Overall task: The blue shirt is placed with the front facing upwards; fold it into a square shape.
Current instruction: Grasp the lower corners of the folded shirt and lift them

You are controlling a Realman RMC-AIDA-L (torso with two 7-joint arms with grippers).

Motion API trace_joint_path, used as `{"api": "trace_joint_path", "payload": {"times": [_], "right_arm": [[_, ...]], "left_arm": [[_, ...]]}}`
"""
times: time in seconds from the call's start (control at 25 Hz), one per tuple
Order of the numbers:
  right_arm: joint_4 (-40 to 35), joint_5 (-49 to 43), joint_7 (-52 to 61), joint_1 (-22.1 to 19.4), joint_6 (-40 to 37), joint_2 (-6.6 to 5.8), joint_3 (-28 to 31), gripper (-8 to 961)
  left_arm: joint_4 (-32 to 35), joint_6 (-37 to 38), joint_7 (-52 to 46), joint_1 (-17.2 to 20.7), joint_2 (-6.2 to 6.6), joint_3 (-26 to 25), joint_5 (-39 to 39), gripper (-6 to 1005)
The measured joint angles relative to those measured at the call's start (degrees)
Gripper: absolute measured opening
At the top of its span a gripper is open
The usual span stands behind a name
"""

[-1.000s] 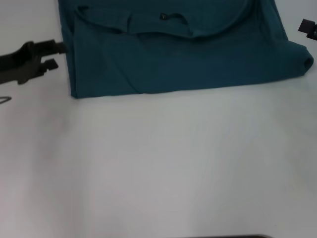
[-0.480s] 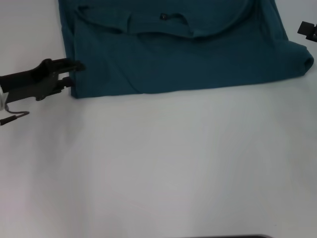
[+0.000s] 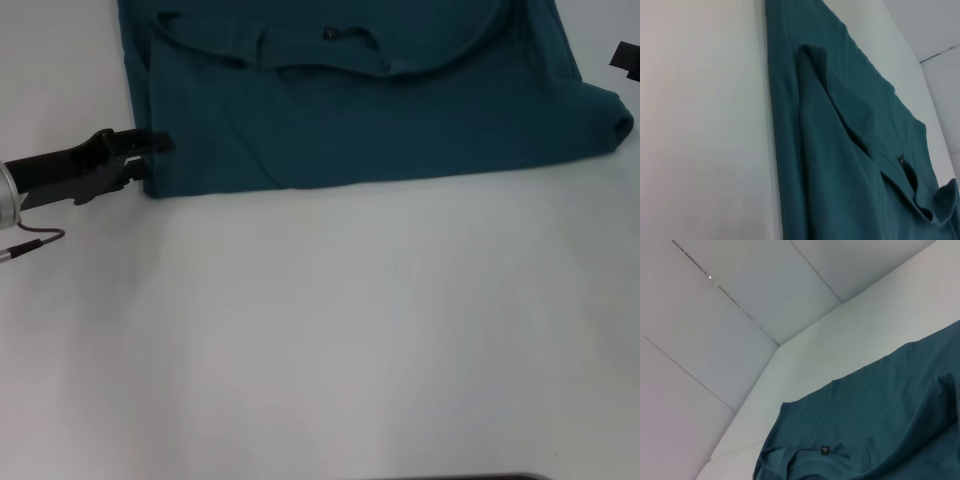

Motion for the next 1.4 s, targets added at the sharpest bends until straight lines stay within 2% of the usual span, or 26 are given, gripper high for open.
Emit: {"api": "trace_joint_path", "payload": {"times": [0.96, 1.4], "right_arm": [[0.71, 0.00, -0.62, -0.60, 0.09, 0.00, 0.27, 686], [0.71, 0.00, -0.57, -0.59, -0.23, 0.00, 0.74, 679]], "left_arm": [[2.12, -3.39, -0.39, -1.30, 0.08, 0.46, 1.63, 611], [3.97, -0.96, -5.16, -2.45, 0.28, 0.84, 1.60, 610]]}}
